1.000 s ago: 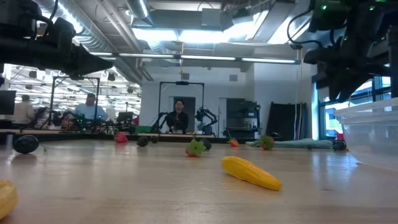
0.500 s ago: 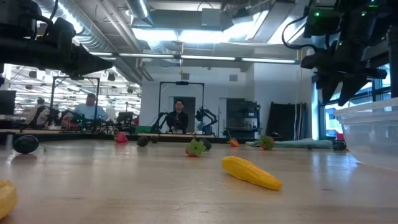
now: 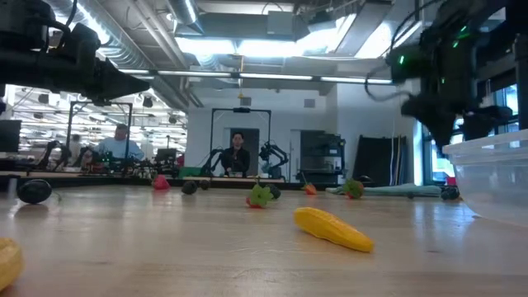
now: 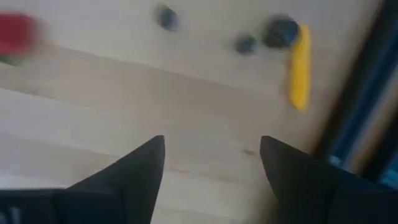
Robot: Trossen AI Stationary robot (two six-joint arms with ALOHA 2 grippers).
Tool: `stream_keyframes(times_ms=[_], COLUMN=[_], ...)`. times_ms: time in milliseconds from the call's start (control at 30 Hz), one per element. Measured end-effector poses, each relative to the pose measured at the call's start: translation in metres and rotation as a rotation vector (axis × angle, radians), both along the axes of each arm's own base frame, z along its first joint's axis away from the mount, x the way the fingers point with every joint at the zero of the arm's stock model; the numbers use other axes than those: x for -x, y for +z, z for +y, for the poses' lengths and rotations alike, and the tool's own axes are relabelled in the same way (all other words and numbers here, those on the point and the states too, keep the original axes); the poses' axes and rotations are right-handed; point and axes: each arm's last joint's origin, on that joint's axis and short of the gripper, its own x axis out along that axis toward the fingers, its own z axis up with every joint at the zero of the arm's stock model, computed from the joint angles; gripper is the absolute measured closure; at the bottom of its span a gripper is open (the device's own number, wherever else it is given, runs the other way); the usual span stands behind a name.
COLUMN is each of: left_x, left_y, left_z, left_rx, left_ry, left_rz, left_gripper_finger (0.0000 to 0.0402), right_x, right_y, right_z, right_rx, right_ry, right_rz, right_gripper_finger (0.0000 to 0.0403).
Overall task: Pick and placing Produce into tupperware
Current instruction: Put the top corn into the container
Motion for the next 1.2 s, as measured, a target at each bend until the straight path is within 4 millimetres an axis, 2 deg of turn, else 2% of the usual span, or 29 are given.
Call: stream_keyframes(times_ms=[133,267,433,667,967,1200], left_x=[0.0,0.0,0.0,0.0,0.0,0.0], left_y=[0.0,0.0,0.0,0.0,0.0,0.0], left_z=[0.0,0.0,0.0,0.0,0.0,0.0], left_rx=[0.0,0.005,0.005,0.006,0.004,0.004], left_ry=[0.0,0.0,0.0,0.0,0.0,0.0], left_rz=[0.0,-0.003,-0.003,-0.004,-0.002,-0.002], left_gripper_finger=[0.0401,0.0401,0.0401,0.0401,0.0401,0.0401], right_x=[-0.004,-0.013,-0.014,-0.002,0.022,0.017], right_y=[-0.017,-0.028,-0.036,-0.043,-0.078,-0.068], right_z=[-0.014,-0.029,-0.039,-0.036,-0.023,-0.029], right_rx=[-0.024,0.079,0.097,0.093,0.073,0.114], right_ry=[0.0,-0.042,-0.08,-0.057,-0.062,-0.02], right_rz=[0.102,0.106,0.125,0.252,0.281,0.249], right_gripper_finger=[0.0138,0.0136,0.0136,0.0136,0.0136,0.0136])
